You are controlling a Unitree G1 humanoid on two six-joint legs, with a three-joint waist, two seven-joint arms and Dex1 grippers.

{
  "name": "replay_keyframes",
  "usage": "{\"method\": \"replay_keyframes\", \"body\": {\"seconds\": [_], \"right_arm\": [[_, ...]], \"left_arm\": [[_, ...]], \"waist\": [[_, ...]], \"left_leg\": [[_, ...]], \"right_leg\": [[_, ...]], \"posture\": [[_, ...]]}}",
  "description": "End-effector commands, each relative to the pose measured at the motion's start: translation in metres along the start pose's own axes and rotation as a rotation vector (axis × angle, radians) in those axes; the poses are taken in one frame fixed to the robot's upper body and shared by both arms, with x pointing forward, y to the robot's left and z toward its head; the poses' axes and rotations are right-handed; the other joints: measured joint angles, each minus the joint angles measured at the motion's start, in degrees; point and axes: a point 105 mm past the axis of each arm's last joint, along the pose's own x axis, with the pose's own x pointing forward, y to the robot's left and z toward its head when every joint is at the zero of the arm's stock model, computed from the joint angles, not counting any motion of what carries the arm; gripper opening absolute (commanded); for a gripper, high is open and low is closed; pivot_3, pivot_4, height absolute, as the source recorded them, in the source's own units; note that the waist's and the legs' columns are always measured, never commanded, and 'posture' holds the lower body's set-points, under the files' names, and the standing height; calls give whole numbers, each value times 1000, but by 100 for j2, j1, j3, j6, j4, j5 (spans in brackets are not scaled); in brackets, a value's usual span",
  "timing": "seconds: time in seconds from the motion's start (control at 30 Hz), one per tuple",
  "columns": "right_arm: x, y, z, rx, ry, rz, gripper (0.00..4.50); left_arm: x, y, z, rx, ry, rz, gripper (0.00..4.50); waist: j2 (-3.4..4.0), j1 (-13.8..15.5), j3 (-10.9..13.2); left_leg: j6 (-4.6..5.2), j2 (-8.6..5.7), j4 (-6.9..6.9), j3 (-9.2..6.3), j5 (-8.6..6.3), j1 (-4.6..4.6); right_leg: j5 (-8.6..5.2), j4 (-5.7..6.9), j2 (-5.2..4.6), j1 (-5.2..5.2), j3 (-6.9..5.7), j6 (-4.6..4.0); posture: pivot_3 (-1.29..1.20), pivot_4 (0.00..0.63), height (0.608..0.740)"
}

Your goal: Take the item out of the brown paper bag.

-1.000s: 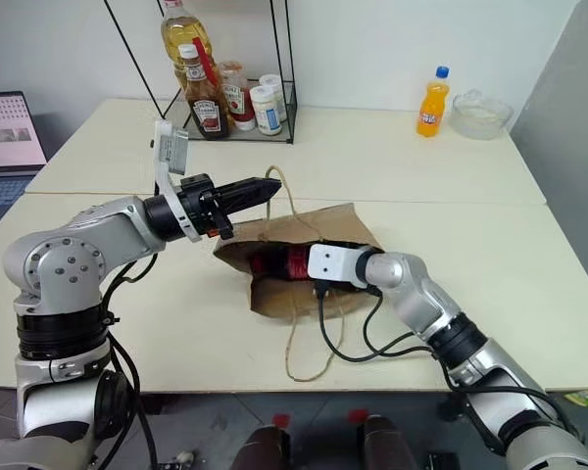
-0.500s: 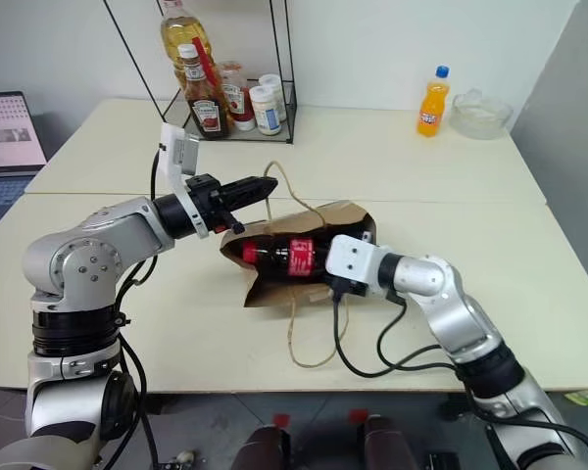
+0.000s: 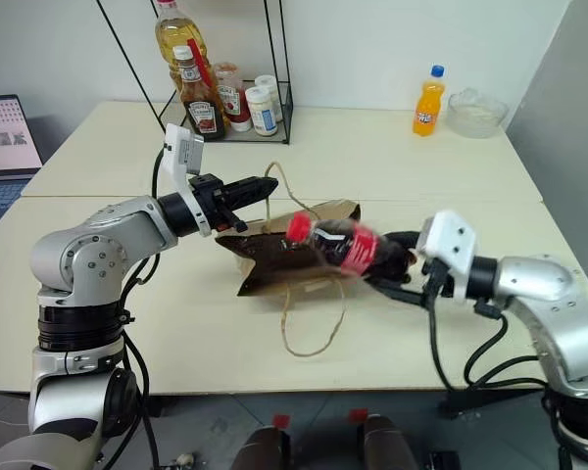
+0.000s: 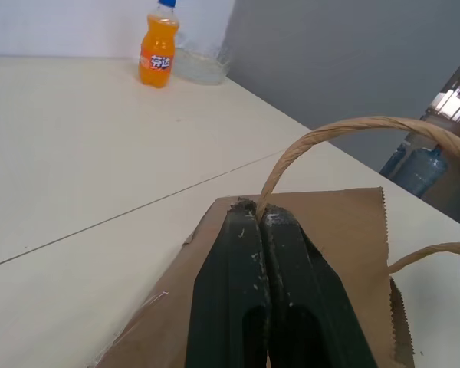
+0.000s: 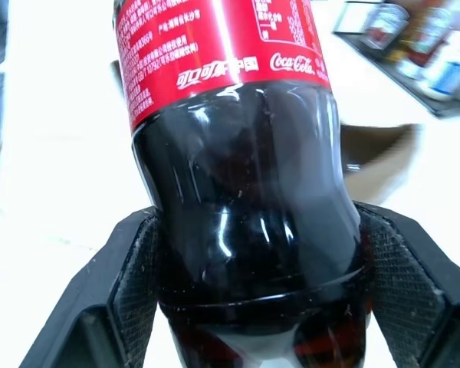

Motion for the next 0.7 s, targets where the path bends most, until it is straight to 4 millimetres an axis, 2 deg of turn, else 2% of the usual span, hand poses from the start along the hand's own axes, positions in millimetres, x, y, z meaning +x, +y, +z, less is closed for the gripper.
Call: {"method": "replay_keyframes", "body": {"seconds": [0.03,0.17,0.3,0.5,0.67,0.7], "right_arm": [[-25,-34,-6,32,105,-170,3303],[-45,-62,-53,100,349,-296,3303],[-53,-67,-94,105,553,-280,3303],[-49,-69,-122,134,630,-232,3303],[-47,-73,-128,151,652,-226,3303],[-47,-75,-128,154,649,-232,3653]], "left_arm": [[0,-4,13,37,-42,-23,0],[3,-6,12,39,-40,-37,0],[5,-7,12,45,-38,-37,0],[4,-10,9,46,-32,-40,0],[-1,-8,9,45,-34,-25,0],[-2,-8,10,45,-35,-21,0]], "waist": [[0,15,0],[0,30,0],[0,14,1],[5,-28,3],[5,-40,4],[5,-40,4]], "left_leg": [[0,-3,-1,0,0,0],[3,-21,0,0,0,-3],[5,-24,-2,3,1,-4],[5,-24,0,5,1,-3],[7,-24,0,4,4,0],[7,-24,1,4,4,0]], "right_leg": [[0,-1,-2,0,0,0],[0,-6,-17,0,4,1],[0,-6,-21,-2,8,2],[1,-5,-21,-3,12,5],[2,-3,-20,-2,11,8],[2,-3,-21,-2,11,8]], "posture": [[0,150,740],[0,150,740],[0,150,740],[0,150,740],[0,150,740],[0,150,740]]}}
